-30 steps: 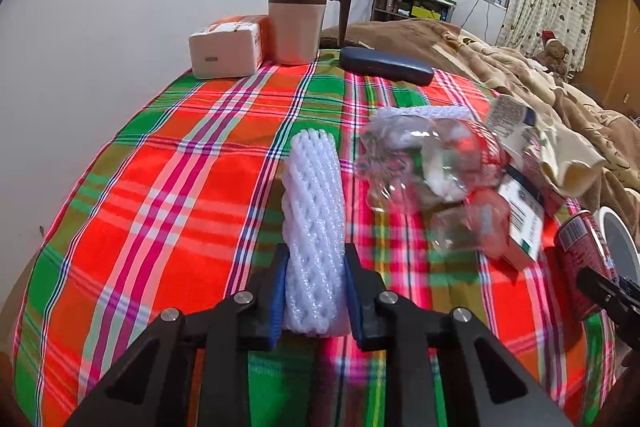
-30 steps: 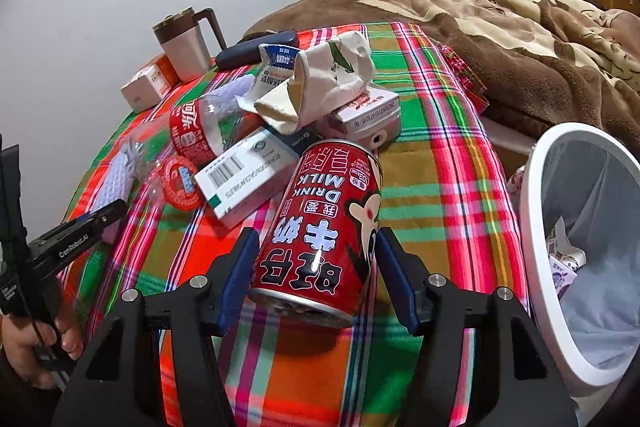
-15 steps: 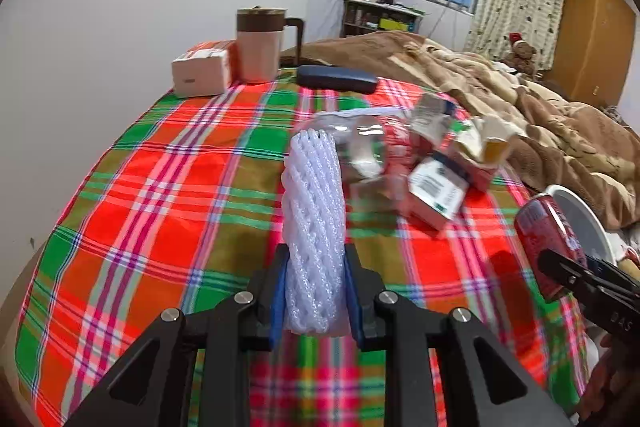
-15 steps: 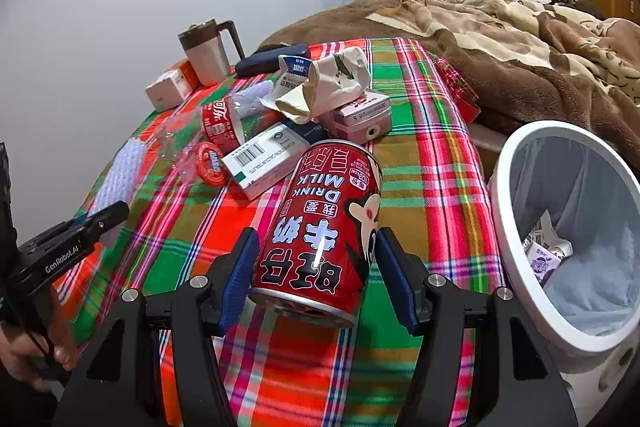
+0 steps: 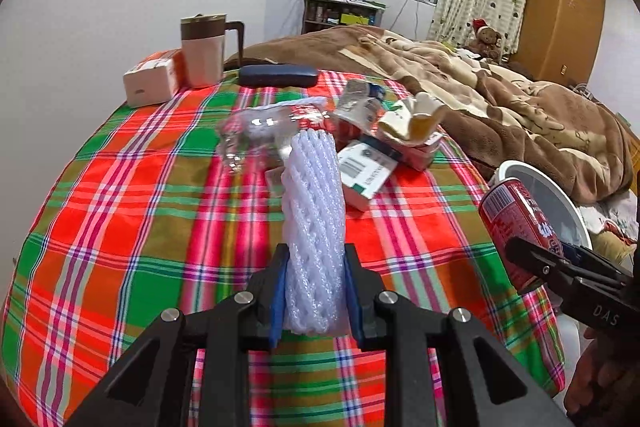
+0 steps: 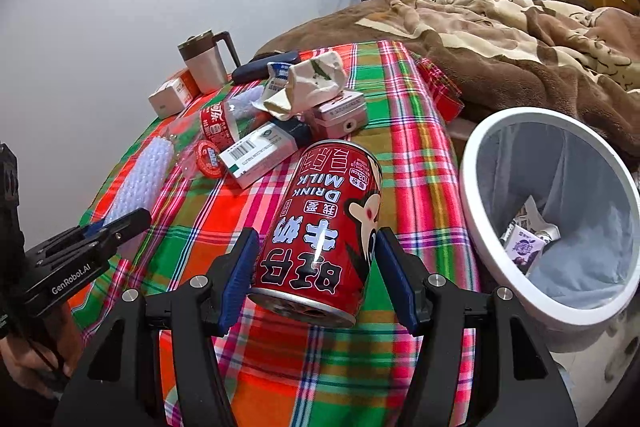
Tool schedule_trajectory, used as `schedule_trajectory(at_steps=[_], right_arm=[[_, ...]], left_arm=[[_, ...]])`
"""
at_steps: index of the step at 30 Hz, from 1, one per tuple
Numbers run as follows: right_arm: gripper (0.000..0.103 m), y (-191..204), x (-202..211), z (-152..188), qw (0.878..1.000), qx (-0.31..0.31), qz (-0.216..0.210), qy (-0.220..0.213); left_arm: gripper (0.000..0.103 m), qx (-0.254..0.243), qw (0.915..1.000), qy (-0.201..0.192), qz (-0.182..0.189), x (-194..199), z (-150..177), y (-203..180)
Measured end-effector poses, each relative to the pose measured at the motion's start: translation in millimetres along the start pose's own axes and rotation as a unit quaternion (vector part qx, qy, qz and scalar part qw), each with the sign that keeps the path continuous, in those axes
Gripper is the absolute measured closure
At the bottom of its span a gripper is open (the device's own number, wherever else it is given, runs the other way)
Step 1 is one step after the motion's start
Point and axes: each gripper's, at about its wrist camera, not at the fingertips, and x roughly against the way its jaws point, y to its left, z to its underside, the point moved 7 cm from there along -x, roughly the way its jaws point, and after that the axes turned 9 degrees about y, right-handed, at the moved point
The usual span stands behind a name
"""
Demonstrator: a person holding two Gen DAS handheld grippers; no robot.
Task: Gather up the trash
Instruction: 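Grasp the red milk can with the right gripper while the left gripper grasps the white foam net, then carry the milk can and foam net over the white bin with both grippers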
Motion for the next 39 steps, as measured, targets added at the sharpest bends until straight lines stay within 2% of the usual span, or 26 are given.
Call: schedule_trajectory(at_steps=[16,39], right_arm=[[0.042,-48,26,-3,0.998,-0.040,0.036,-0.030],[0.042,-130,55,7,0.988,-0.111,0.094,-0.049]], left_arm=[[0.077,-0.068,0.9969,-0.006,0.039,-10,-24,-80],[0.077,-0.163,0.9819,0.010,0.095,-41,-34,-195]])
